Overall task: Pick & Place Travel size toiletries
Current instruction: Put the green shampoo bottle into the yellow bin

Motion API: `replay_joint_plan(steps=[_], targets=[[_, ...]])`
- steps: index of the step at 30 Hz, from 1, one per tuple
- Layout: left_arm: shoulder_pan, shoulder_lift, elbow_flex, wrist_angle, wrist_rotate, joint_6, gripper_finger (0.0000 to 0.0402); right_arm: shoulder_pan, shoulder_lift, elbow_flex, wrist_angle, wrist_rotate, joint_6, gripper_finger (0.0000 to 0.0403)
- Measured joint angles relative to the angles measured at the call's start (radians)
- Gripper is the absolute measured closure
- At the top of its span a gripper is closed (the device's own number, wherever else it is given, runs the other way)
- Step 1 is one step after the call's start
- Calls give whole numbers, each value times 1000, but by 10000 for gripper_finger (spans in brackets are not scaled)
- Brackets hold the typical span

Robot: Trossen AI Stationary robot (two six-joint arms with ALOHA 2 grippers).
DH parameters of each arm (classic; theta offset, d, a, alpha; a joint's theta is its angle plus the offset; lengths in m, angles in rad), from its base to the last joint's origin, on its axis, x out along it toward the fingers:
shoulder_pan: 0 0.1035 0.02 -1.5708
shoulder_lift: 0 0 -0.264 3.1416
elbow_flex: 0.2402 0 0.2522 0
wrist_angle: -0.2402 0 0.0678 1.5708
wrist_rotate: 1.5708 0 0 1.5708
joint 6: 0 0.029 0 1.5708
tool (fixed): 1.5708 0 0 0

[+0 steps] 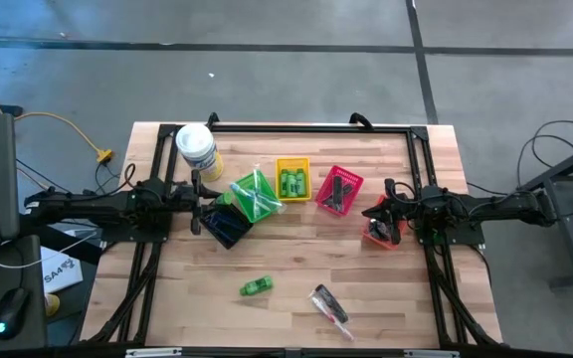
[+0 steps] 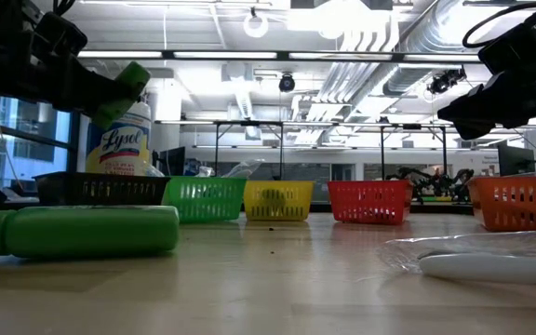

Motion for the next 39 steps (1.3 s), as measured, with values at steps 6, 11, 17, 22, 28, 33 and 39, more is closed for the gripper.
replay_joint_plan(steps=[6,11,17,22,28,33,39], targets=[[0,0,0,-1,0,0,295,0,0,0,0,0,0,401],[0,0,0,-1,0,0,296,0,0,0,-1,0,0,401],[0,12,39,37,2,-42,296,0,0,0,3,2,0,401],[0,96,192,-21,23,-60,296,0,0,0,15,2,-5,401],[0,344,402,-137,-53,-22,297,0,0,0,18,2,-5,401],[0,578,572,-171,-134,82,297,0,0,0,14,-1,-5,401],[1,808,783,-197,-146,217,297,0,0,0,3,-1,-5,401]])
